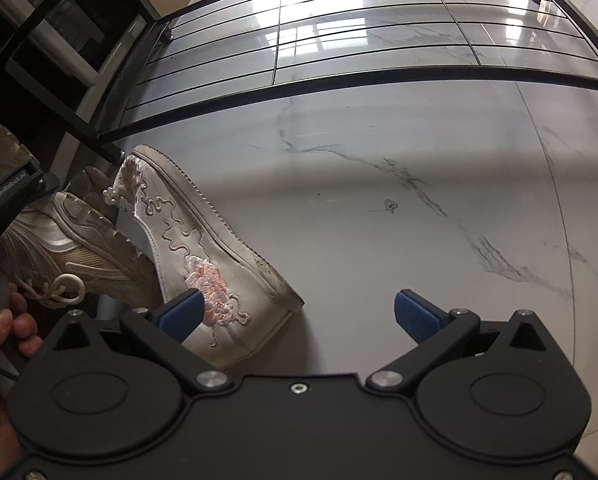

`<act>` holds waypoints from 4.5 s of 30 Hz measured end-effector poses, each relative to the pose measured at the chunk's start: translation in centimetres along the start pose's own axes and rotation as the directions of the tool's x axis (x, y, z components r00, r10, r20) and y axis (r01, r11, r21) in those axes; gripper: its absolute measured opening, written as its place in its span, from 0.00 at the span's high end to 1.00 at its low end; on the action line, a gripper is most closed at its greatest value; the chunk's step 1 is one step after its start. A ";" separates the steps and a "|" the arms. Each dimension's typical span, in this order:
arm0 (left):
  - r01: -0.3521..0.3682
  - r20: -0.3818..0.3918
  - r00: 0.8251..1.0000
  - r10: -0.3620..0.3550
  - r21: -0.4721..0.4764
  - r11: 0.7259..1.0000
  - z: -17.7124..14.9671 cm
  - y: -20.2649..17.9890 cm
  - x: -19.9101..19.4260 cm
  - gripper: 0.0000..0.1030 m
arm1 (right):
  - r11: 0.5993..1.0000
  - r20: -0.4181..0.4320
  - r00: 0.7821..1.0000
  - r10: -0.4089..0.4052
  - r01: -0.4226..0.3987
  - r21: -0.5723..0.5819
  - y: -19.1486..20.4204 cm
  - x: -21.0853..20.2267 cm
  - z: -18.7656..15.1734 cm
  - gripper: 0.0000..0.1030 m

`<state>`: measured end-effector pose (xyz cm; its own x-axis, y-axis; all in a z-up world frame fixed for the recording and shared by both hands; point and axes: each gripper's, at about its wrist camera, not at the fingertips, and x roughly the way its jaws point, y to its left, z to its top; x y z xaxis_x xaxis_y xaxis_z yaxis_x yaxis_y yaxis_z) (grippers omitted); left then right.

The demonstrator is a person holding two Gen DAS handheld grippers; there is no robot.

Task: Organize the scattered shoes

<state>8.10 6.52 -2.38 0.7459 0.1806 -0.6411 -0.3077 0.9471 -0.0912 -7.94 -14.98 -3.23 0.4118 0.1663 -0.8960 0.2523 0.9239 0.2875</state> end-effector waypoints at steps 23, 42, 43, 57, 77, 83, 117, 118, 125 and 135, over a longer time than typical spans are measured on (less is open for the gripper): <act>0.082 0.230 0.961 -0.151 0.284 0.955 -2.0 -6.1 -14.7 0.11 | 0.965 0.387 0.920 -0.060 -0.045 0.257 -5.2 -9.4 -0.5 0.00; 0.514 -0.074 0.845 -0.530 0.384 0.767 -7.2 -14.2 -21.8 0.11 | 0.880 0.496 0.861 -0.108 -0.150 0.452 -16.6 -18.9 -3.3 0.00; 0.522 -0.098 0.842 -0.531 0.393 0.757 -8.0 -15.1 -21.9 0.11 | 0.871 0.500 0.858 -0.119 -0.151 0.467 -17.3 -19.1 -3.3 0.00; 0.629 -0.431 0.767 -0.476 0.355 0.691 -12.5 -16.1 -13.4 0.10 | 0.763 0.448 0.856 -0.257 -0.105 0.638 -24.7 -16.5 -3.9 0.00; 0.590 -0.433 0.800 -0.415 0.440 0.677 -15.4 -21.7 -9.5 0.06 | 0.730 0.347 0.897 -0.273 -0.042 0.682 -27.7 -12.5 -4.0 0.00; 0.597 -0.451 0.792 -0.411 0.437 0.672 -14.6 -20.9 -9.0 0.02 | 0.726 0.326 0.911 -0.253 -0.044 0.686 -28.3 -11.8 -4.1 0.00; 0.525 -0.278 0.851 -0.447 0.397 0.753 -8.0 -6.9 -13.3 0.01 | 0.960 0.191 0.976 0.105 -0.150 0.238 -18.9 -6.9 6.7 0.00; 0.523 -0.273 0.852 -0.447 0.398 0.754 -7.9 -6.4 -13.5 0.01 | 0.961 0.186 0.977 0.106 -0.148 0.232 -18.5 -6.8 6.6 0.00; 0.462 -0.266 0.885 -0.383 0.381 0.801 -5.8 -2.7 -15.6 0.01 | 0.986 0.150 0.988 0.045 -0.068 0.155 -11.9 -5.5 7.2 0.00; 0.454 -0.215 0.891 -0.401 0.370 0.811 -5.3 1.0 -14.2 0.01 | 0.993 0.156 0.986 -0.064 0.047 0.110 -5.7 -4.1 7.0 0.00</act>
<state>-5.95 3.44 2.62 0.6605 -0.2756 -0.6984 0.3078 0.9478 -0.0828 -4.90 -23.35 1.16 0.5261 0.0508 -0.8489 0.3665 0.8872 0.2802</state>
